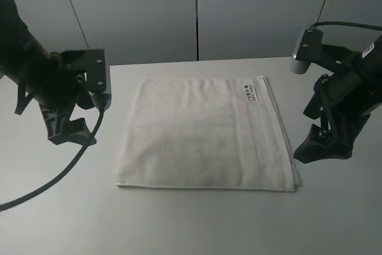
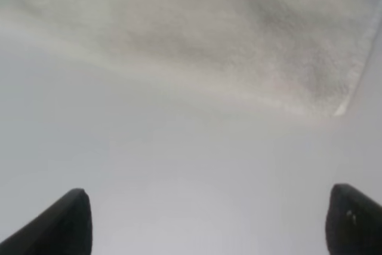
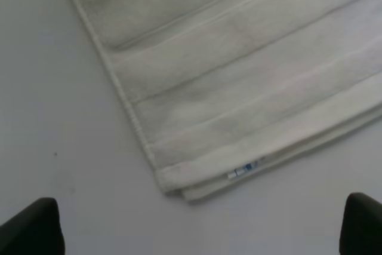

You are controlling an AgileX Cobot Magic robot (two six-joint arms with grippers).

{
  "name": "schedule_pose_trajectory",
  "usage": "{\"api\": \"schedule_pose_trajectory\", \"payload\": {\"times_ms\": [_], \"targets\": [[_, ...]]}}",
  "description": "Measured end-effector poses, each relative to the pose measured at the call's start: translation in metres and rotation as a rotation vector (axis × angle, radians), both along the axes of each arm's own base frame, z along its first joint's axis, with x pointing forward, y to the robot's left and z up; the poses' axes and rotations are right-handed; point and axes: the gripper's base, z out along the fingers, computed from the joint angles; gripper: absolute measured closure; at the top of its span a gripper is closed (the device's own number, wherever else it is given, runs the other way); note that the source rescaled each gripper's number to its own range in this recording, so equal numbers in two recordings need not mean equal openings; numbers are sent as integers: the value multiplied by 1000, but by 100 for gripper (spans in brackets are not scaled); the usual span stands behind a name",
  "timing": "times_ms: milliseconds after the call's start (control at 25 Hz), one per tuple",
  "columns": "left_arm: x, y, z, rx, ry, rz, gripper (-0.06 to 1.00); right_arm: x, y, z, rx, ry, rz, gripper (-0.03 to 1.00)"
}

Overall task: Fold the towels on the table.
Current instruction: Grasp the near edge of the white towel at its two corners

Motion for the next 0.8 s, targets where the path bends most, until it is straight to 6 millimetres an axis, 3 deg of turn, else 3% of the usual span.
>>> {"api": "schedule_pose_trajectory", "payload": {"times_ms": [120, 360, 800], "targets": [[-1, -15, -18, 66, 18, -78, -5, 1, 7, -9, -13, 18, 74, -3], [-2, -26, -51, 141, 100, -113, -5, 4, 21, -29, -74, 42, 187, -3], [-12, -42, -87, 182, 180, -91, -5, 11, 31, -53, -100, 69, 216, -3]]}}
